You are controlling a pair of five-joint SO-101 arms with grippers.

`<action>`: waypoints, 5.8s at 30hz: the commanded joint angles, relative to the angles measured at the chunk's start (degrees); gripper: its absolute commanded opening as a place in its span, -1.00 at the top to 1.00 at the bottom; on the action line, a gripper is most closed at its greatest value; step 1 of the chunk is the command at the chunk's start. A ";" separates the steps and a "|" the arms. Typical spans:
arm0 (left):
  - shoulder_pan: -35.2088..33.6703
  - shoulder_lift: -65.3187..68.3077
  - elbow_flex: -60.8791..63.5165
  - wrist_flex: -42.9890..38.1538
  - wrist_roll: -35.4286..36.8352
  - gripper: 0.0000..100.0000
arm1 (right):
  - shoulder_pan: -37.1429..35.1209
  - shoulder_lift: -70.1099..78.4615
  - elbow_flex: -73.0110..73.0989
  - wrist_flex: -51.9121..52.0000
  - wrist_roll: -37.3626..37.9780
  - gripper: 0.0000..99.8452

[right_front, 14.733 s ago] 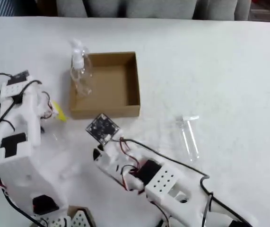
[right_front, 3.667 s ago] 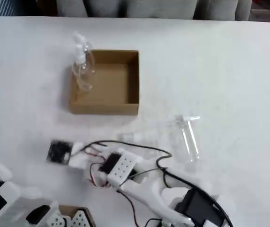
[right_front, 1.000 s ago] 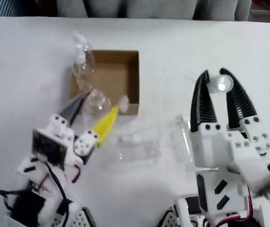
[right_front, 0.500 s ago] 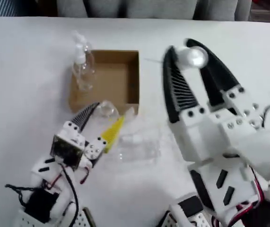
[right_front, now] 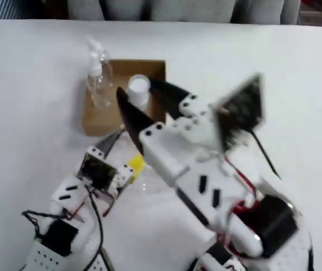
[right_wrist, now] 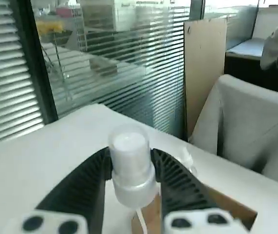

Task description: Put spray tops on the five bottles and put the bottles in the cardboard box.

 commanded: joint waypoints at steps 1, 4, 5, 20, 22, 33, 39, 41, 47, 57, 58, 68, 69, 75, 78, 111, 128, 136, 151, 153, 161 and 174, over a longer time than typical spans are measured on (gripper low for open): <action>-2.68 -0.57 -0.35 -2.37 -0.70 0.96 | -0.57 -0.92 0.79 0.04 0.00 0.97; -3.21 -0.57 -0.26 -2.11 -0.70 0.96 | -0.22 -0.75 0.88 0.04 0.09 0.97; -3.21 -0.57 -0.26 -2.11 -0.70 0.96 | 0.66 -0.57 0.79 0.04 0.09 0.97; -2.68 -0.57 0.62 -2.46 -0.62 0.96 | 4.97 -0.40 1.05 -1.19 0.00 0.97; -2.68 -0.57 0.62 -2.46 -0.62 0.96 | 4.97 -0.31 1.05 -1.27 -0.09 0.97; -2.59 -0.57 0.53 -2.46 -0.35 0.96 | 4.18 0.22 9.41 -10.07 -0.44 0.97; -2.59 -0.57 0.53 -2.46 -0.35 0.96 | 2.77 0.22 14.59 -10.51 -0.44 0.97; -2.59 -0.57 0.53 -2.46 -0.35 0.96 | 1.89 0.22 16.26 -10.51 -0.44 0.97; -2.59 -0.57 0.53 -2.46 -0.35 0.96 | -0.40 0.22 21.98 -10.51 -0.44 0.96; -2.68 -0.57 0.53 -2.46 -0.35 0.96 | -2.24 -0.48 28.75 -10.15 -0.53 0.95; -2.68 -0.57 0.53 -2.46 -0.35 0.96 | -2.33 -0.92 29.27 -10.24 -0.53 0.93; -2.68 -0.57 0.44 -2.55 -0.35 0.96 | -2.33 -3.82 30.95 -10.07 -0.44 0.48; -2.68 -0.57 0.44 -2.55 -0.35 0.96 | -2.24 -4.44 30.33 -10.07 -0.44 0.48; -2.68 -0.57 0.53 -2.55 -0.35 0.96 | -1.45 -9.19 25.49 -6.29 0.00 0.48; -2.68 -0.57 0.53 -2.55 -0.35 0.96 | 0.04 -11.21 23.21 -1.27 0.00 0.48; -15.96 -0.22 -1.58 -14.42 16.09 0.96 | -4.00 -19.65 52.75 6.73 -0.44 0.97; -13.49 34.95 -21.63 -15.91 20.40 0.96 | -10.95 -19.65 69.98 -31.78 -0.44 0.97; -12.79 33.63 -16.88 -21.54 20.48 0.96 | -10.59 -19.56 72.62 -38.29 -0.44 0.97; -5.14 14.99 -16.70 -0.44 20.40 0.96 | -4.18 -19.56 76.75 -46.81 -0.44 0.97; -5.14 13.49 -16.70 1.23 20.40 0.96 | -3.38 -19.56 76.84 -46.81 -0.44 0.97; -5.58 12.18 -14.42 1.85 15.21 0.96 | -2.86 -19.56 77.36 -46.29 -0.44 0.97; -13.85 12.88 -5.19 -22.86 15.21 0.96 | 1.01 -19.65 84.40 -46.29 0.00 0.97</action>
